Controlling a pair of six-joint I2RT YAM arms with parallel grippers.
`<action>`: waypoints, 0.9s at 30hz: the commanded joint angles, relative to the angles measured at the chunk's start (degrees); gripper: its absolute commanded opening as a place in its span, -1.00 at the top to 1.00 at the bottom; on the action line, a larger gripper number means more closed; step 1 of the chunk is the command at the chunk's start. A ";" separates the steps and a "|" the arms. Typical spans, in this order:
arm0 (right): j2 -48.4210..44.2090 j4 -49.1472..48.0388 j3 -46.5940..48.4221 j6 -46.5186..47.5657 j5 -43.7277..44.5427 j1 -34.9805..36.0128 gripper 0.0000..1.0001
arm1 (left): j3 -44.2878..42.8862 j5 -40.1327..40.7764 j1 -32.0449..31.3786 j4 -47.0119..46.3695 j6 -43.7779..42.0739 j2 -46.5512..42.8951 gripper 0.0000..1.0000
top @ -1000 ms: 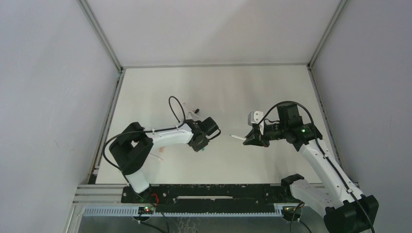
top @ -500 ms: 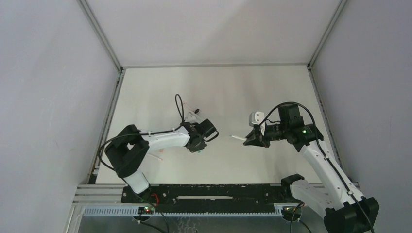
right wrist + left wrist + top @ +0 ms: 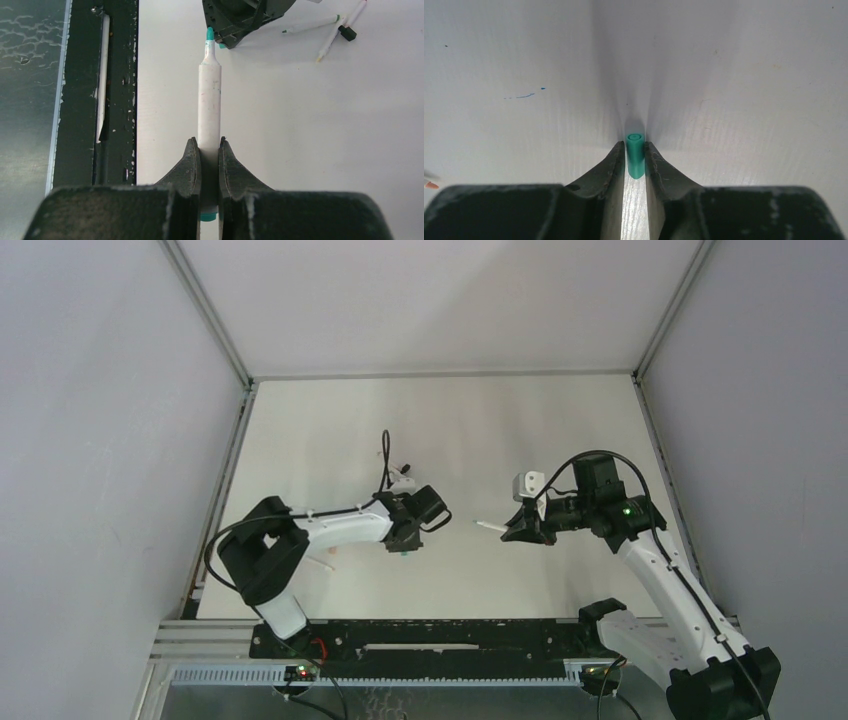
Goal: Insert the pens into the pen caps
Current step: Insert the pen cap onto the pen.
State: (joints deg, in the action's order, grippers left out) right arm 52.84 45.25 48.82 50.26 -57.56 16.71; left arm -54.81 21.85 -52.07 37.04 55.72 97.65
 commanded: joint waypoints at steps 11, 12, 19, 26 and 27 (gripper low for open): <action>-2.09 0.95 1.72 1.93 -3.26 -0.88 1.00 | 7.07 -7.49 1.23 0.54 -5.60 6.80 0.98; -2.13 1.12 1.72 2.11 -3.50 -0.93 1.00 | 7.10 -7.02 1.22 0.61 -5.77 6.05 1.00; -1.98 1.28 1.53 2.14 -6.22 -0.89 1.00 | 8.13 -4.93 1.05 -5.81 -6.24 -9.22 1.00; -2.08 -5.59 -0.98 -4.92 -7.48 -0.89 1.00 | 12.64 -5.53 1.05 -19.50 -4.29 -22.84 1.00; -1.80 -6.28 -1.12 -5.95 -7.72 -0.89 1.00 | 14.01 -6.09 1.09 -21.80 -3.86 -24.20 1.00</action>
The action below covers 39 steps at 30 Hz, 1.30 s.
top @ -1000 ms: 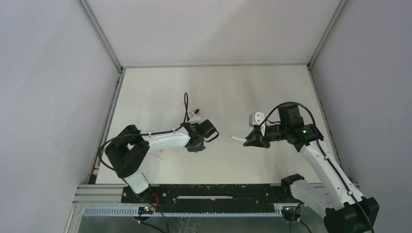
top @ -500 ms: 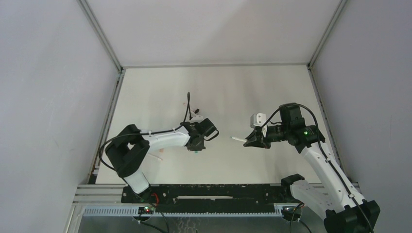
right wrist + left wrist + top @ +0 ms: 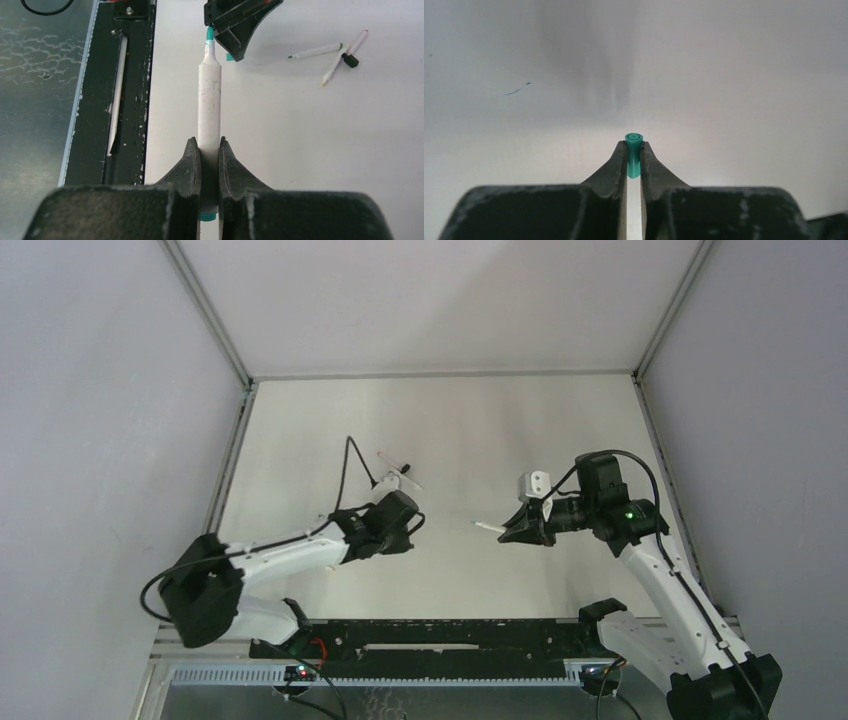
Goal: Insert the pens into the pen caps
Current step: Insert the pen cap onto the pen.
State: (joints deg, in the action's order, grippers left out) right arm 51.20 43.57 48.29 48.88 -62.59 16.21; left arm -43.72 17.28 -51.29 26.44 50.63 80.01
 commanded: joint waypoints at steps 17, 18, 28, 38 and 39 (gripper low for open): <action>4.92 -36.18 -10.21 -41.63 8.27 0.49 1.00 | 18.86 0.14 0.49 -50.65 11.66 -21.60 1.00; 5.24 -37.20 -10.66 -43.00 8.51 0.83 1.00 | 18.79 0.33 0.54 -51.80 11.72 -21.52 1.00; 8.09 -39.69 -10.88 -46.68 8.02 4.80 1.00 | 18.84 2.77 0.57 -58.26 13.43 -19.96 1.00; 10.10 -42.31 -8.41 -56.70 10.55 8.63 1.00 | 18.73 6.06 0.42 -62.89 14.96 -21.30 1.00; 10.13 -43.00 -9.00 -58.11 11.38 8.66 1.00 | 18.61 6.13 0.29 -63.17 15.13 -21.04 1.00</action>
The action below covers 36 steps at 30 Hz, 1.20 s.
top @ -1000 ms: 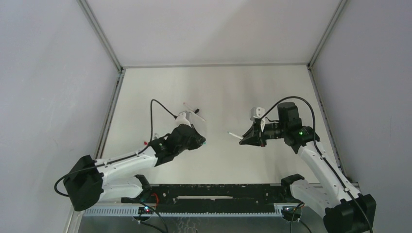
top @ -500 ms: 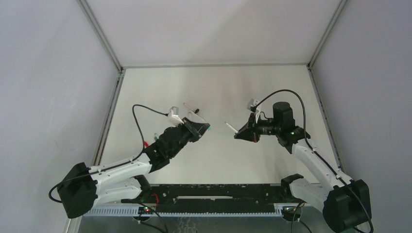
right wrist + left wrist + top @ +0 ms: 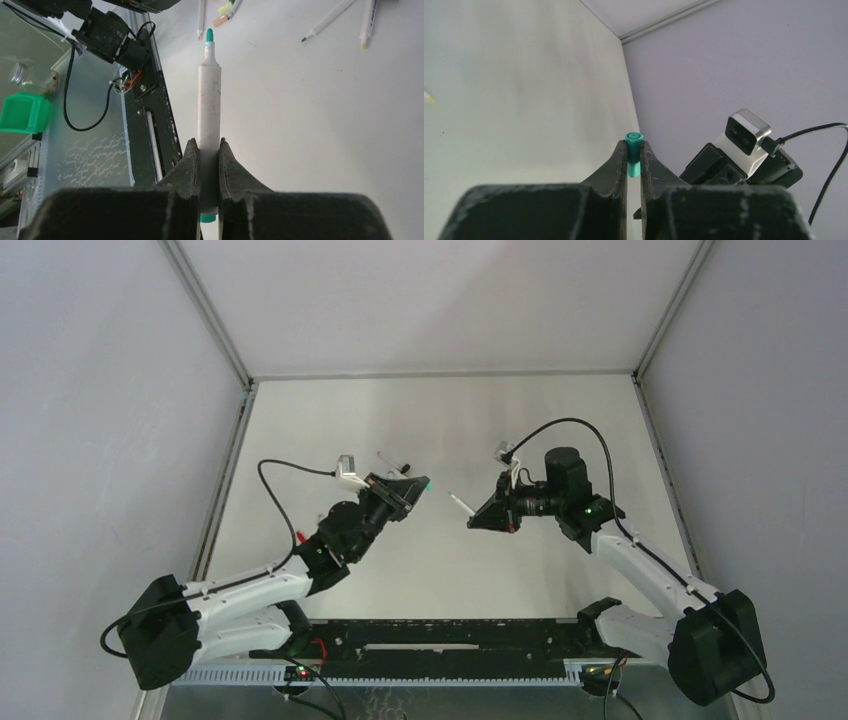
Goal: Insert the pens into the pen caps
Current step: Insert the pen cap onto the pen.
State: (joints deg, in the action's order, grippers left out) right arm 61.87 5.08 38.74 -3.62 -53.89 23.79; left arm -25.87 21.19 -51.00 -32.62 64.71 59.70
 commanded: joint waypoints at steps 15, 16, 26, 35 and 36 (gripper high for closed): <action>0.23 -9.92 -1.25 -11.11 4.56 3.69 1.00 | -1.38 2.73 -1.80 -8.68 2.20 4.90 1.00; 0.39 -9.84 -1.34 -10.90 5.01 3.90 1.00 | -1.65 2.78 -1.93 -8.69 2.09 5.05 1.00; 1.79 -9.56 -1.56 -10.09 7.48 5.89 1.00 | -2.06 3.65 -2.53 -8.77 1.92 5.30 1.00; 2.18 -9.43 -1.56 -10.10 9.13 5.92 1.00 | -2.04 3.80 -2.79 -8.77 1.88 5.25 1.00; 2.25 -9.39 -1.56 -10.01 9.19 5.92 1.00 | -2.08 3.77 -2.81 -8.77 1.84 5.23 1.00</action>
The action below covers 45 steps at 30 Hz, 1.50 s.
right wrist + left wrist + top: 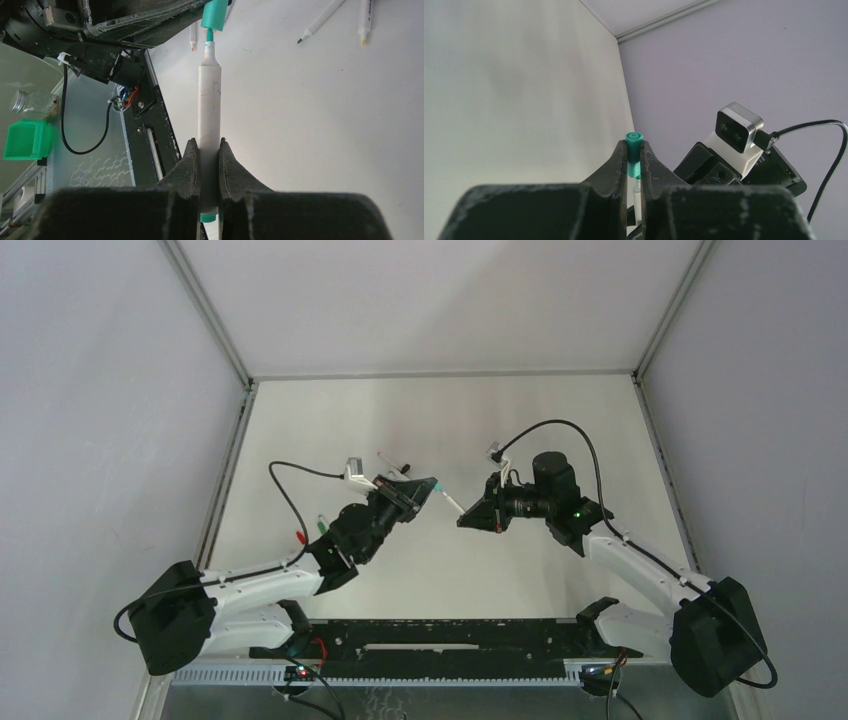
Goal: Insert the pens into the pen caps
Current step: Insert the pen cap onto the pen.
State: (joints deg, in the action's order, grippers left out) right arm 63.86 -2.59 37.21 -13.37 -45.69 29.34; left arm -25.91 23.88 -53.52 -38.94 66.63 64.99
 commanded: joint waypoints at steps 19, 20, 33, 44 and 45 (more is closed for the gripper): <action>-0.13 -2.16 -0.04 -0.62 2.48 0.44 1.00 | -3.18 0.08 -1.39 -3.34 0.28 2.37 1.00; -0.20 -2.09 -0.03 -0.60 2.76 0.45 1.00 | -3.25 0.13 -1.46 -3.34 0.30 2.46 1.00; -1.06 -1.26 0.05 2.62 8.78 1.48 1.00 | -6.39 3.18 -3.78 3.46 2.98 3.47 1.00; -2.93 -0.94 0.41 3.01 10.02 0.69 1.00 | -10.30 2.55 -5.13 9.31 2.10 5.85 1.00; -3.07 -0.93 0.44 3.01 10.01 0.61 1.00 | -11.09 2.43 -5.31 10.48 1.90 6.38 1.00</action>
State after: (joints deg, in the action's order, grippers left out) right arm 62.30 -0.93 37.15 -11.38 -37.43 30.37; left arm -32.67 29.52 -56.73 -31.90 69.04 69.47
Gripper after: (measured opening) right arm 0.118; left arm 0.120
